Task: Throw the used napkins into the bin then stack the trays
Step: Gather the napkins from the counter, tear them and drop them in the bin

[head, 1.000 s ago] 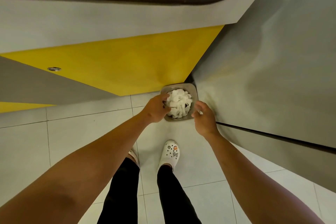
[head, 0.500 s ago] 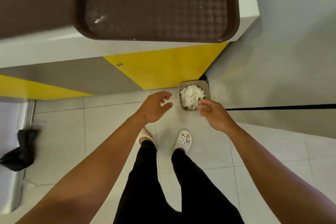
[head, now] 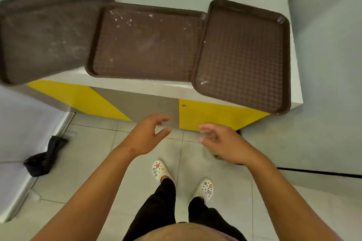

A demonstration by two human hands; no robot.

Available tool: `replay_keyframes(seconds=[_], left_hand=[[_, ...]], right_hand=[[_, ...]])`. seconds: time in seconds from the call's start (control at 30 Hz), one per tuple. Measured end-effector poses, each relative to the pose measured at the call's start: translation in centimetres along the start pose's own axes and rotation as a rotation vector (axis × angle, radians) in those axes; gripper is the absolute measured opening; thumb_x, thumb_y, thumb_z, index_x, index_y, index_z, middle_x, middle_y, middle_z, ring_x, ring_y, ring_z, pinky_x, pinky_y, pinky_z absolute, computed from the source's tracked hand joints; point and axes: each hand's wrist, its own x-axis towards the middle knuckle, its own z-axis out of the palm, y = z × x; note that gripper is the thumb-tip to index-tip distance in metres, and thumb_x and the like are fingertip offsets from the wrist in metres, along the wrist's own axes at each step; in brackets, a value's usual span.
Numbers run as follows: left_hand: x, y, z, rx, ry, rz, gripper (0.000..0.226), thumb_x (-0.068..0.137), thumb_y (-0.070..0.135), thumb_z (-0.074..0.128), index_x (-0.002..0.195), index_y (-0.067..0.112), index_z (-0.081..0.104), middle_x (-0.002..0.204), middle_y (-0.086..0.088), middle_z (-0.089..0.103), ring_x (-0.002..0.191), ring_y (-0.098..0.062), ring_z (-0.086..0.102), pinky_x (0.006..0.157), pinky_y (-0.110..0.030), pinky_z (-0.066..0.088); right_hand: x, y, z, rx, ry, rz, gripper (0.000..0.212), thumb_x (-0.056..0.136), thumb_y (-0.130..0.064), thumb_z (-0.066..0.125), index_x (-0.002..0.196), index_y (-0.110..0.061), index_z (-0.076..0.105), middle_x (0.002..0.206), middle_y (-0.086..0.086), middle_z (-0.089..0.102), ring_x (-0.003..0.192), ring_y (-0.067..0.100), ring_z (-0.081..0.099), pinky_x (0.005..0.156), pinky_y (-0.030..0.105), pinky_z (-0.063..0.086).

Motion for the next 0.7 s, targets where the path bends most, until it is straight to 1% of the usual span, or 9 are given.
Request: replay_keyframes(seconds=[0.07,0.13,0.2,0.3,0.37,0.47,0.53,0.6,0.7], left_hand=[[-0.8,-0.5,-3.8,0.002,0.077,0.017,0.036,0.094,0.034,0.066,0.13,0.031,0.059,0.122,0.017,0.061,0.109,0.0,0.057,0.096,-0.028,0.05],[-1.3,-1.1,-7.6,0.013,0.134,0.044,0.035,0.093,0.031,0.067,0.128,0.03,0.061,0.118,0.017,0.062,0.106,-0.002,0.059,0.094,-0.029,0.051],[-1.4,-1.9,-11.0,0.044,0.178,0.074,0.036,0.093,0.03,0.068,0.128,0.028,0.061,0.117,0.018,0.062,0.105,-0.003,0.06,0.094,-0.029,0.052],[-1.1,-2.8,-15.5,0.05,0.24,0.092,0.036,0.092,0.031,0.068,0.128,0.03,0.061,0.12,0.017,0.062,0.107,-0.003,0.06,0.095,-0.028,0.051],[-0.7,-3.2,-18.2,0.057,0.283,0.117,0.035,0.092,0.033,0.068,0.127,0.031,0.061,0.121,0.018,0.062,0.108,0.0,0.059,0.094,-0.026,0.05],[0.3,-3.7,-21.6,0.092,0.335,0.129,0.036,0.092,0.037,0.066,0.128,0.032,0.061,0.121,0.021,0.06,0.109,0.011,0.054,0.095,-0.024,0.048],[1.1,-4.2,-23.5,0.132,0.359,0.132,0.037,0.093,0.04,0.065,0.129,0.032,0.06,0.123,0.02,0.059,0.11,0.007,0.054,0.098,-0.027,0.048],[1.9,-4.6,-24.9,0.165,0.358,0.134,0.038,0.094,0.041,0.063,0.13,0.032,0.059,0.126,0.017,0.059,0.117,-0.002,0.054,0.102,-0.03,0.047],[3.6,-5.1,-27.2,0.169,0.367,0.115,0.038,0.094,0.039,0.064,0.131,0.031,0.059,0.129,0.014,0.059,0.123,-0.005,0.053,0.105,-0.03,0.044]], right_hand=[[0.9,-4.2,-0.6,-0.044,-0.036,-0.063,0.043,0.093,-0.039,0.068,0.135,-0.034,0.057,0.13,-0.018,0.061,0.105,-0.003,0.063,0.098,0.031,0.053],[2.2,-8.4,-1.3,-0.095,-0.063,-0.124,0.043,0.094,-0.041,0.067,0.135,-0.037,0.056,0.127,-0.02,0.061,0.107,-0.003,0.062,0.098,0.03,0.052],[3.7,-12.3,-1.8,-0.096,-0.075,-0.173,0.043,0.094,-0.041,0.067,0.136,-0.038,0.056,0.126,-0.021,0.062,0.108,-0.002,0.063,0.1,0.03,0.051],[6.3,-17.0,-2.2,-0.114,-0.046,-0.231,0.042,0.094,-0.038,0.067,0.135,-0.036,0.057,0.126,-0.02,0.062,0.105,0.0,0.065,0.1,0.035,0.052],[8.0,-19.6,-2.6,-0.133,-0.028,-0.255,0.044,0.095,-0.039,0.066,0.137,-0.034,0.057,0.128,-0.018,0.062,0.107,0.0,0.064,0.099,0.036,0.053],[10.2,-23.0,-3.4,-0.165,-0.008,-0.278,0.045,0.095,-0.04,0.066,0.139,-0.034,0.055,0.128,-0.018,0.063,0.109,0.001,0.063,0.101,0.035,0.052],[11.7,-24.8,-3.8,-0.187,-0.001,-0.285,0.045,0.095,-0.04,0.066,0.139,-0.035,0.055,0.127,-0.019,0.063,0.109,0.001,0.063,0.101,0.034,0.051],[12.9,-25.9,-4.3,-0.224,-0.015,-0.292,0.046,0.095,-0.042,0.066,0.139,-0.037,0.054,0.128,-0.019,0.063,0.11,0.0,0.063,0.102,0.032,0.05],[15.3,-27.5,-5.0,-0.292,-0.052,-0.302,0.047,0.095,-0.045,0.064,0.141,-0.04,0.052,0.13,-0.021,0.061,0.11,-0.002,0.062,0.103,0.031,0.05]])
